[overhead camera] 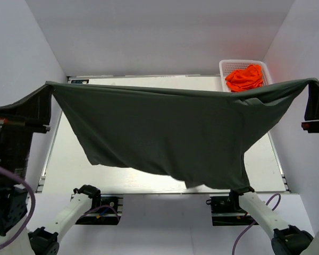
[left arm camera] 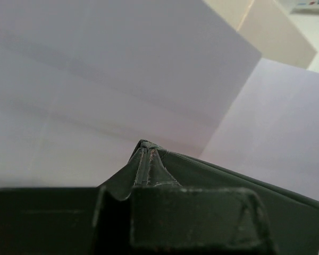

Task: Fold and stack the t-shirts
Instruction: Flatten the tshirt out

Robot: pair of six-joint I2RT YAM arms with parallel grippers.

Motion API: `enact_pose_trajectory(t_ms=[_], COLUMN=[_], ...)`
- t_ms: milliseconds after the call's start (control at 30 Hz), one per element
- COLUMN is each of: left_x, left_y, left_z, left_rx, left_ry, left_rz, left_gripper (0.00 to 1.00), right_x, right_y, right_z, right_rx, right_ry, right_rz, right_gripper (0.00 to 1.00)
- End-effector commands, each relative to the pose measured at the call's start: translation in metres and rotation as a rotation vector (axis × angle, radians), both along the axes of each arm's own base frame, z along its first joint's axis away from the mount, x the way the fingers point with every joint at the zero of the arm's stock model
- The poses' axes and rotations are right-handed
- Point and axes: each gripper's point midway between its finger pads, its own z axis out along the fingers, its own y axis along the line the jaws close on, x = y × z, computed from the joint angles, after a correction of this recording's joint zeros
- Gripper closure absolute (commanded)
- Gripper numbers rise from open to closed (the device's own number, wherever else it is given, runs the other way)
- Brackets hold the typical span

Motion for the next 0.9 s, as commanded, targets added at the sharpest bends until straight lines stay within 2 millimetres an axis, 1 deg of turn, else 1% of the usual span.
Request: enact_pose_trajectory(t_ms=[0,100,133,200,233,267,300,333,400,433,467,500,533,567,600,633,667,700,733,767,800,867], left_x=[-0.017,-0.005,0.004,0.021,0.033,0.044,0.056,0.067,0.093,0.106,0.115,0.132,0.141,0.153,0.161,0.168,0.182,0.190,0.198,0.214,0.221,0.238], left_y=[0.001,-0.001,-0.002,-0.003,-0.005,-0.006,-0.005,-0.006,-0.008,-0.011,-0.011,-0.012,-0.013,-0.012,-0.012,-0.013,-0.013,-0.013,-0.013,-0.012,-0.011,-0.010], left_z=[0.006,-0.006,-0.016,-0.030,-0.043,-0.055,-0.065,-0.081,-0.105,-0.121,-0.131,-0.155,-0.166,-0.186,-0.197,-0.209,-0.226,-0.244,-0.255,-0.275,-0.291,-0.312], left_rx=[0.007,0.007,0.011,0.002,-0.002,0.007,-0.006,-0.009,-0.001,-0.002,0.006,0.025,0.021,0.021,0.027,0.026,0.031,0.047,0.057,0.071,0.090,0.115], left_ry=[-0.036,0.009,0.043,0.094,0.137,0.179,0.216,0.261,0.341,0.383,0.413,0.479,0.505,0.545,0.566,0.590,0.634,0.673,0.697,0.754,0.793,0.839], left_rz=[-0.018,-0.014,-0.002,0.018,0.024,0.038,0.063,0.074,0.112,0.122,0.137,0.170,0.183,0.209,0.227,0.239,0.269,0.291,0.307,0.350,0.375,0.421], left_gripper=[1.00,1.00,1.00,1.00,1.00,1.00,1.00,1.00,1.00,1.00,1.00,1.00,1.00,1.00,1.00,1.00,1.00,1.00,1.00,1.00,1.00,1.00], right_x=[-0.014,-0.003,0.010,0.021,0.041,0.048,0.061,0.068,0.095,0.108,0.124,0.132,0.146,0.163,0.171,0.185,0.198,0.205,0.225,0.233,0.241,0.269], right_y=[-0.004,-0.001,0.002,0.005,0.011,0.016,0.020,0.024,0.036,0.041,0.045,0.047,0.051,0.053,0.049,0.056,0.058,0.058,0.063,0.065,0.067,0.070], right_z=[0.010,0.001,-0.009,-0.018,-0.035,-0.039,-0.049,-0.055,-0.077,-0.086,-0.103,-0.111,-0.125,-0.149,-0.158,-0.174,-0.193,-0.201,-0.224,-0.235,-0.244,-0.278], right_rx=[-0.002,-0.001,-0.005,0.000,-0.007,-0.002,-0.001,0.003,0.019,0.017,0.019,0.021,0.029,0.029,0.032,0.031,0.025,0.021,0.008,-0.003,-0.005,-0.028], right_ry=[-0.059,-0.037,-0.007,0.020,0.068,0.078,0.100,0.113,0.162,0.194,0.227,0.244,0.284,0.324,0.341,0.384,0.411,0.429,0.486,0.512,0.525,0.606], right_rz=[-0.008,-0.005,-0.008,-0.003,0.000,0.015,0.024,0.034,0.065,0.073,0.071,0.071,0.070,0.058,0.034,0.039,0.029,0.020,0.010,0.007,0.005,-0.023], right_gripper=[1.00,1.00,1.00,1.00,1.00,1.00,1.00,1.00,1.00,1.00,1.00,1.00,1.00,1.00,1.00,1.00,1.00,1.00,1.00,1.00,1.00,1.00])
